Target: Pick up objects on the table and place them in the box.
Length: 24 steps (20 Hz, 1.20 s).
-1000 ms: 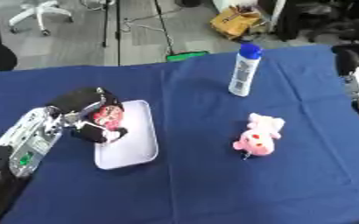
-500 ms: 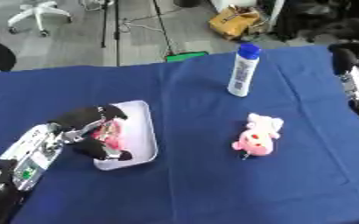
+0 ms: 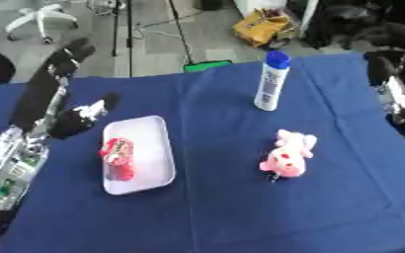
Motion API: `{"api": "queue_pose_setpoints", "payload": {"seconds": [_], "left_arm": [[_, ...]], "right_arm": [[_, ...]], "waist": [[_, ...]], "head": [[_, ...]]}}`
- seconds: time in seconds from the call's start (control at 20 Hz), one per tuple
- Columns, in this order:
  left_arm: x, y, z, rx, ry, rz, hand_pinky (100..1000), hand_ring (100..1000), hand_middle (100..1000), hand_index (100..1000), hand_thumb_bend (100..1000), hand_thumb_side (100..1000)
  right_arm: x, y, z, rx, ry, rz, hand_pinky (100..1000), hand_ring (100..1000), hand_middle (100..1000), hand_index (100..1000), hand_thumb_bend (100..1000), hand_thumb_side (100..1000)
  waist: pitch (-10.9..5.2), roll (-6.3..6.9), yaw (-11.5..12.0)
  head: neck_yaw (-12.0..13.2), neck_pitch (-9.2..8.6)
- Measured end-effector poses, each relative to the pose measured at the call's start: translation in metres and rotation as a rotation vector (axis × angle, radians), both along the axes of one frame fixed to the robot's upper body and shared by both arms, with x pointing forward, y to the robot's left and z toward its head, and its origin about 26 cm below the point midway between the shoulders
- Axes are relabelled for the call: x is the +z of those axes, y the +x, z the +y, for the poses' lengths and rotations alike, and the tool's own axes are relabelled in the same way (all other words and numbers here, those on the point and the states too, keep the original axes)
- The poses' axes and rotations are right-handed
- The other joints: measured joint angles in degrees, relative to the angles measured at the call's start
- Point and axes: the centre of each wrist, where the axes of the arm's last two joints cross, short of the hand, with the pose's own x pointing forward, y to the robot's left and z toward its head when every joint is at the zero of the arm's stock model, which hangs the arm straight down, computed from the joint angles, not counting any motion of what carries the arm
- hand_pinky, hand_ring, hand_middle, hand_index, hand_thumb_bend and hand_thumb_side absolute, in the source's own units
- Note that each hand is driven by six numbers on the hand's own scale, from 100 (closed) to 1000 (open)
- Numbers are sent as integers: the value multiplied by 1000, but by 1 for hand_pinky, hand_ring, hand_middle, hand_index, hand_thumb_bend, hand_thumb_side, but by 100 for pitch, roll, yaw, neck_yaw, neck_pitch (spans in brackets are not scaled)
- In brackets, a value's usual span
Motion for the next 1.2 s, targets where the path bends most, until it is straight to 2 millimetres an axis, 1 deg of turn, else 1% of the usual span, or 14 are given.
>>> {"api": "queue_pose_setpoints", "payload": {"seconds": [0.05,0.1,0.15,0.2,0.3,0.45,0.65,0.75,0.8,0.85,1.0,1.2], "left_arm": [[8,-6,6,29,-86,-75,907,904,901,912,621,1000],[13,-11,14,62,-169,-134,887,890,891,910,612,1000],[15,-16,22,90,-239,-176,887,890,891,910,612,1000],[17,-19,28,111,-298,-205,871,886,892,914,592,1000],[13,-24,42,139,-417,-212,874,887,891,917,603,1000],[-4,-32,66,145,-538,-150,880,889,893,925,593,1000],[-25,-40,91,127,-597,-46,883,888,892,927,541,1000],[-30,-43,100,126,-612,-16,883,887,890,927,533,995],[-32,-45,103,125,-616,-7,882,885,888,926,528,1000],[-33,-46,106,126,-619,0,883,884,886,924,535,986],[-36,-51,111,124,-625,15,878,875,875,914,540,976],[-33,-55,110,91,-644,10,863,852,847,892,542,963]], "right_arm": [[0,0,0,-1,1,2,790,765,782,915,351,612],[-1,0,0,-3,1,3,790,765,782,915,351,611],[-1,0,0,-3,1,3,790,765,782,915,351,611],[-1,0,0,-3,2,2,790,766,783,915,350,611],[-1,0,0,-4,2,2,790,766,783,915,351,612],[-1,0,-1,-5,3,2,790,766,783,915,350,611],[-1,-1,-1,-10,6,1,790,766,783,915,350,611],[-1,-1,-2,-12,6,0,790,766,783,915,350,610],[-1,-1,-2,-12,6,0,790,766,783,915,306,613],[-1,-1,-2,-12,6,0,790,766,783,915,350,610],[-1,-1,-2,-14,8,1,790,766,783,915,350,610],[-1,-1,-2,-15,9,0,790,766,783,914,349,610]], "waist": [[0,0,10],[0,0,21],[0,0,24],[0,-1,26],[0,-1,49],[0,-1,60],[0,-1,91],[0,-1,93],[0,-1,93],[0,-1,93],[0,-1,95],[0,-1,95]], "head": [[-6,-1],[-9,-2],[-12,-2],[-14,-3],[-24,-4],[-47,-35],[-65,-53],[-69,-52],[-69,-52],[-70,-52],[-78,-52],[-132,-52]]}}
